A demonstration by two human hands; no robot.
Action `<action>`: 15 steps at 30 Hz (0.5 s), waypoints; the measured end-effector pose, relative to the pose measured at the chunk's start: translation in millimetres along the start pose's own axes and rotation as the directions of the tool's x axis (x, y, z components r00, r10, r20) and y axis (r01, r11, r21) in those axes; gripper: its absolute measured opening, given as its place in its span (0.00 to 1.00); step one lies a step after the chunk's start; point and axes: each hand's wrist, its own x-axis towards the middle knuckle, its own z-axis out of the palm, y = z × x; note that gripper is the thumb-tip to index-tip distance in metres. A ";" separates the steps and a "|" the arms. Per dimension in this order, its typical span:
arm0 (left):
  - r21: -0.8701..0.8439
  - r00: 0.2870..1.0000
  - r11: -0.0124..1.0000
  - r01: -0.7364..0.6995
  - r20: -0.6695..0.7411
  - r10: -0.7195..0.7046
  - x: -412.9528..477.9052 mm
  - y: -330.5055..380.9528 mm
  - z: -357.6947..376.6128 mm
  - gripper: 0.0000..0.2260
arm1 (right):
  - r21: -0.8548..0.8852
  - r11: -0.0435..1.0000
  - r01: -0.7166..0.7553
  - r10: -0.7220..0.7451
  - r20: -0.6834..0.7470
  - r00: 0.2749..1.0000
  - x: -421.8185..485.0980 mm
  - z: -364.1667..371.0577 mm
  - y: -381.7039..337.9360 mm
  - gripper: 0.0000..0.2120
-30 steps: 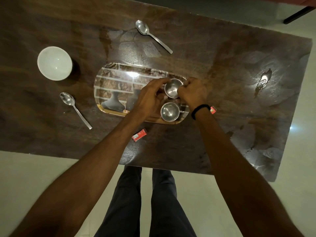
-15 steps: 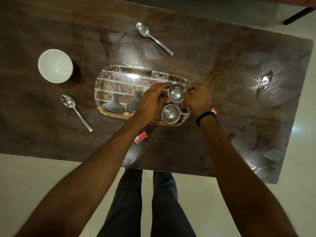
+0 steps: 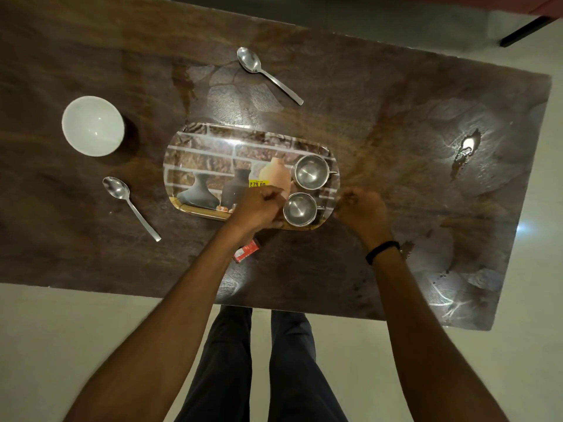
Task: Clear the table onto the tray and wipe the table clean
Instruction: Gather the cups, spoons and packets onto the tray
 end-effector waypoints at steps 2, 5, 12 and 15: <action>-0.076 0.999 0.996 0.037 0.025 -0.035 -4.1 -2.1 7.0 0.09 | 0.148 0.985 -0.090 0.074 0.109 0.991 -5.5 11.5 10.1 0.14; -0.139 1.000 0.990 0.019 0.008 -0.018 -8.4 0.0 12.2 0.11 | 0.359 0.923 -0.142 0.110 0.107 0.988 -10.4 21.5 14.2 0.13; -0.182 0.999 0.983 0.028 0.025 -0.024 -12.9 -3.8 14.5 0.07 | 0.478 0.861 -0.175 0.155 0.081 0.985 -7.8 19.6 18.3 0.08; -0.162 0.999 0.986 0.033 -0.015 -0.036 -14.3 -3.4 7.7 0.09 | 0.349 0.929 -0.126 0.109 0.068 0.992 -10.4 12.2 18.7 0.10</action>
